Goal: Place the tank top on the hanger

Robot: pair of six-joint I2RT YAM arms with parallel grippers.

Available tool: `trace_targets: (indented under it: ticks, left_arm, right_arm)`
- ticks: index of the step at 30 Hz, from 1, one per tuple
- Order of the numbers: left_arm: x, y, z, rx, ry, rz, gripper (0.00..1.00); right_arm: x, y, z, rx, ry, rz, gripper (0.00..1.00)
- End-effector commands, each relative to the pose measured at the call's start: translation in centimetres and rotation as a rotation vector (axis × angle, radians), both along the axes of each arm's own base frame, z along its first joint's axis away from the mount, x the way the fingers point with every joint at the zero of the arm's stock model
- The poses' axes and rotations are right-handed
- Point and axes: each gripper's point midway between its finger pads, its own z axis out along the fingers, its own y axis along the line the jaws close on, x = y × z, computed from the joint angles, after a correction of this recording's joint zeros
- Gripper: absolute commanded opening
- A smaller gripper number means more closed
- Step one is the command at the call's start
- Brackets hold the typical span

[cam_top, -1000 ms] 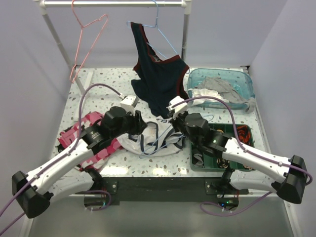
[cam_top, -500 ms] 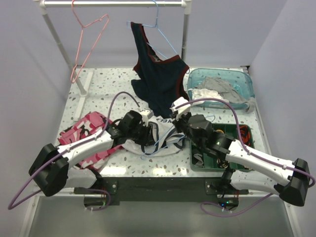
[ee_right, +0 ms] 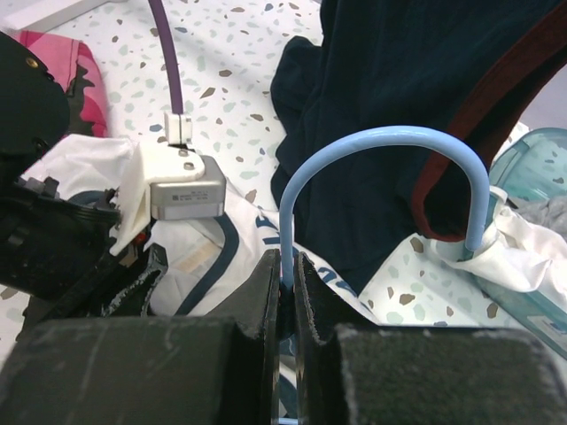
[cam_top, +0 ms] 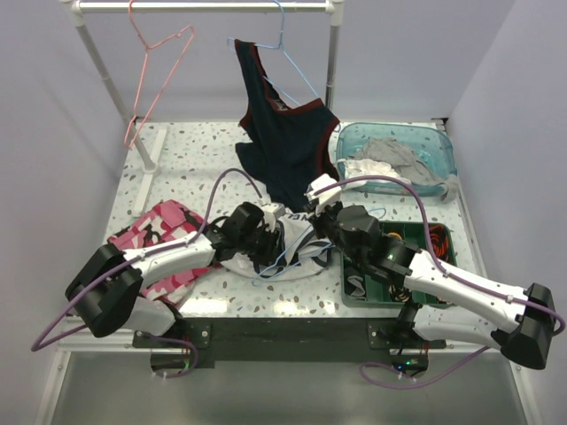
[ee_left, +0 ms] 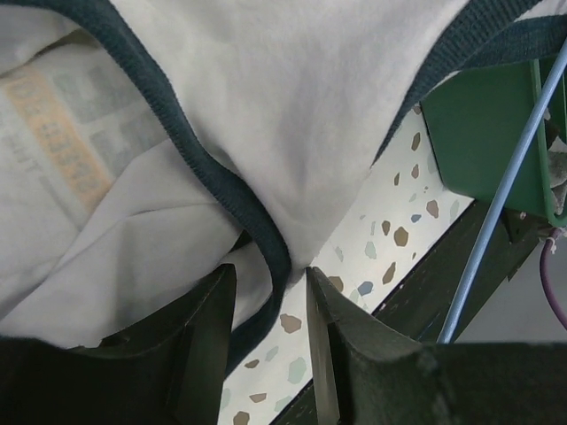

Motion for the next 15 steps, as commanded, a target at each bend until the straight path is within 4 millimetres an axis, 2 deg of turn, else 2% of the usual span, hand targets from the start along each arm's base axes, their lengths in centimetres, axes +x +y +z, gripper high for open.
trace_targets:
  ticks: [1,3,6,9,10,12,13,15]
  left_arm:
    - [0.0,-0.9,-0.1,-0.025,-0.020,-0.014,0.43]
    - [0.1,-0.9,-0.1,-0.030,-0.024,-0.014,0.42]
    - [-0.2,-1.2,-0.3,-0.039,-0.019,-0.027,0.35]
    - [-0.4,-1.3,-0.7,-0.042,-0.011,-0.027,0.23]
    - [-0.4,-1.4,-0.7,-0.045,-0.013,-0.028,0.15]
    - [-0.3,-1.3,-0.6,-0.042,-0.018,-0.022,0.08]
    - [-0.2,-1.3,-0.2,-0.049,-0.026,-0.018,0.00]
    - [0.4,-1.0,0.6,-0.044,-0.055,0.005,0.00]
  right_arm:
    - [0.4,0.2,1.3,0.031,-0.023,-0.021,0.00]
    - [0.4,0.2,1.4,0.029,-0.022,-0.020,0.00]
    - [0.4,0.3,1.3,0.026,-0.023,-0.021,0.00]
    - [0.4,0.2,1.4,0.026,-0.024,-0.025,0.00]
    - [0.4,0.3,1.3,0.025,-0.022,-0.027,0.00]
    - [0.5,0.2,1.4,0.025,-0.025,-0.031,0.00]
    - [0.5,0.2,1.5,0.027,-0.027,-0.033,0.00]
    - [0.6,0.0,1.6,0.022,-0.032,-0.045,0.00]
